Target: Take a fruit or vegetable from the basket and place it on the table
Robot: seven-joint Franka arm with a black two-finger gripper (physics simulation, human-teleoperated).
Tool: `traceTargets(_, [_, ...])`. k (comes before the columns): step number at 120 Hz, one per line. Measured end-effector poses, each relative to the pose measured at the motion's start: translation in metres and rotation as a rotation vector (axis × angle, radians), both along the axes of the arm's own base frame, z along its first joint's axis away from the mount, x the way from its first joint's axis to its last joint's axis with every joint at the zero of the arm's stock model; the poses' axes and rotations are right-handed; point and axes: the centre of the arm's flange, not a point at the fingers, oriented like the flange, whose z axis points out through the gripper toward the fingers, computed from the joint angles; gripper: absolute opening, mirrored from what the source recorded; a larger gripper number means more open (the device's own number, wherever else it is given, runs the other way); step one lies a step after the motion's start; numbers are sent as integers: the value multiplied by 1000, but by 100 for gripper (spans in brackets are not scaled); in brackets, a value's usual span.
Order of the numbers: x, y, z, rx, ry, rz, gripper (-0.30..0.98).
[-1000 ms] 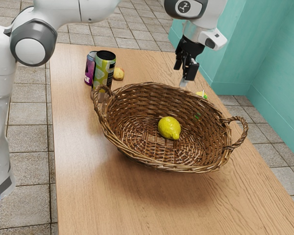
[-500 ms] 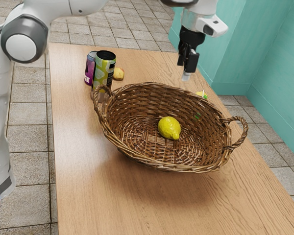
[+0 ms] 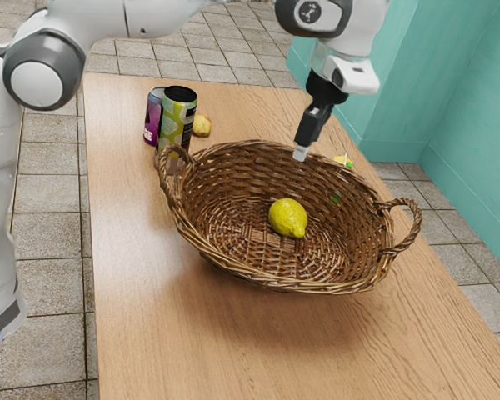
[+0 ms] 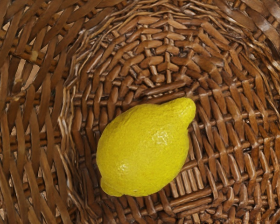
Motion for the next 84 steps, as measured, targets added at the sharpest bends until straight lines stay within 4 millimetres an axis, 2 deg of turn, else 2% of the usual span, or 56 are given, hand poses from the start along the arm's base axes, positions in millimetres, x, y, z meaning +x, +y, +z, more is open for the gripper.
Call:
traceTargets(19, [13, -6, -55, -16, 74, -138, 69])
traceTargets(43, [26, -16, -89, -45, 85, -271, 69])
traceTargets(72, [30, -15, -105, -66, 73, -367, 69])
traceTargets(84, [31, -29, -105, -70, 51, -434, 69])
